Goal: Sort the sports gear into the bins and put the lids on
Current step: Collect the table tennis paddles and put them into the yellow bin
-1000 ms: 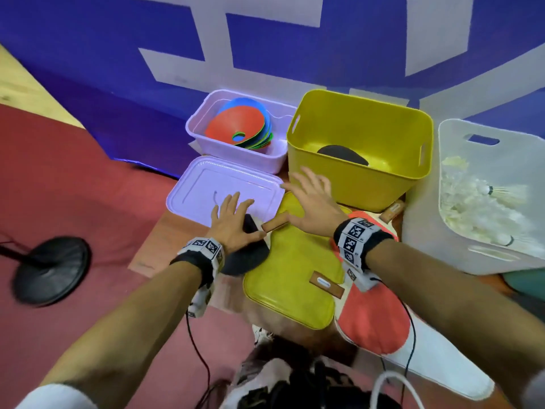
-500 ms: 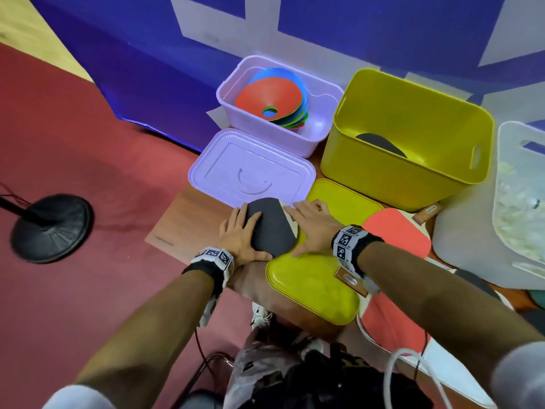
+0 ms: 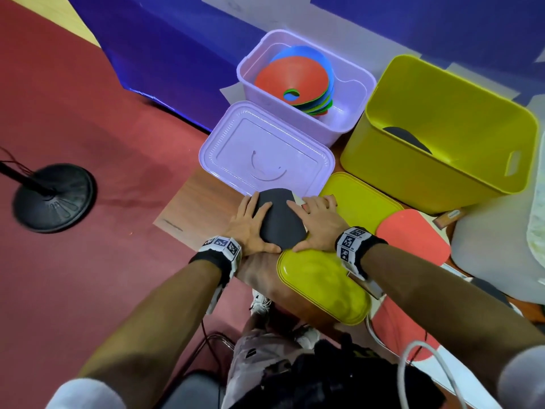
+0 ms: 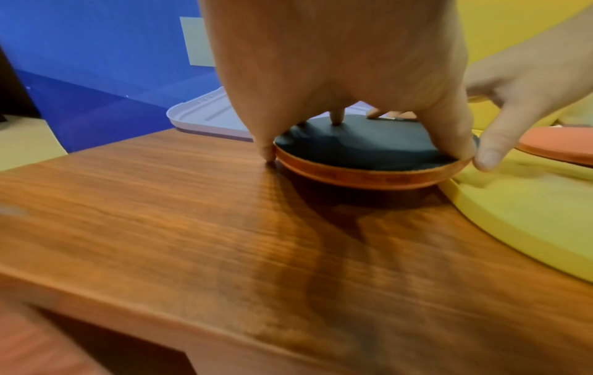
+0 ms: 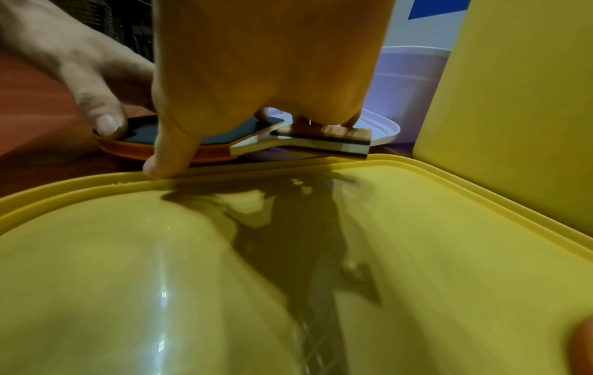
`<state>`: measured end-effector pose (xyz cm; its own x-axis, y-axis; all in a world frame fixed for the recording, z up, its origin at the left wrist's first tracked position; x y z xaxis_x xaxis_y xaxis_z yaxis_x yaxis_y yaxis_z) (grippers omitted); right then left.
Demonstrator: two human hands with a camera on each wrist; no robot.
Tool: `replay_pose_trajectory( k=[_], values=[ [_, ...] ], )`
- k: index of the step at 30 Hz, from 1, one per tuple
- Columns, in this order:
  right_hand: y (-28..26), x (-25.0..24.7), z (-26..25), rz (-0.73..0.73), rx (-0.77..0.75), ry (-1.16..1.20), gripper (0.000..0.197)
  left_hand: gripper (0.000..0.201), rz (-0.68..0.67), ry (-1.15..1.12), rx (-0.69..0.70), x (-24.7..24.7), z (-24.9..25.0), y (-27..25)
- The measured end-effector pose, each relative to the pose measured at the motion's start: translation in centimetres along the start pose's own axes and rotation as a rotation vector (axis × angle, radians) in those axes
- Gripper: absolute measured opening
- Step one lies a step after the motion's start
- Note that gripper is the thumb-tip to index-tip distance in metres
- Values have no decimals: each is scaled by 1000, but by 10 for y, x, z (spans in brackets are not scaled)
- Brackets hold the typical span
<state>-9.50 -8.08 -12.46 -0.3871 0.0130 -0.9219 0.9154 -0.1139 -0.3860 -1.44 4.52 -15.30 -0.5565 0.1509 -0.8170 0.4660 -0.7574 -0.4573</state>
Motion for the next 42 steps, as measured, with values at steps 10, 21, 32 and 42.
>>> replay_pose_trajectory(
  k=[10,21,32,42],
  values=[
    [-11,-27,19,66,3,108,119,133,-14,11,-1,-18,13,-6],
    [-59,-141,105,432,74,165,118,125,339,-67,299,-140,96,21],
    [-126,-171,218,556,381,215,112,116,395,-165,407,-201,201,73],
    [-153,-139,289,460,720,407,92,101,347,44,455,-191,267,135]
  ],
)
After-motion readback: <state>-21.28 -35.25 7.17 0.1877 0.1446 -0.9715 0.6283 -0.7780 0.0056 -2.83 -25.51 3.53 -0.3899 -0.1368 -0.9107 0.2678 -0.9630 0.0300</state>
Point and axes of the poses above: each hand's wrist, its own y-axis towards the middle knuckle, its own x-axis out of the palm, z = x × y, the point moved 9 cm from there along y, towards the middle knuckle, and after that the axes turned 2 degrees about y, right-handed, at the moved point
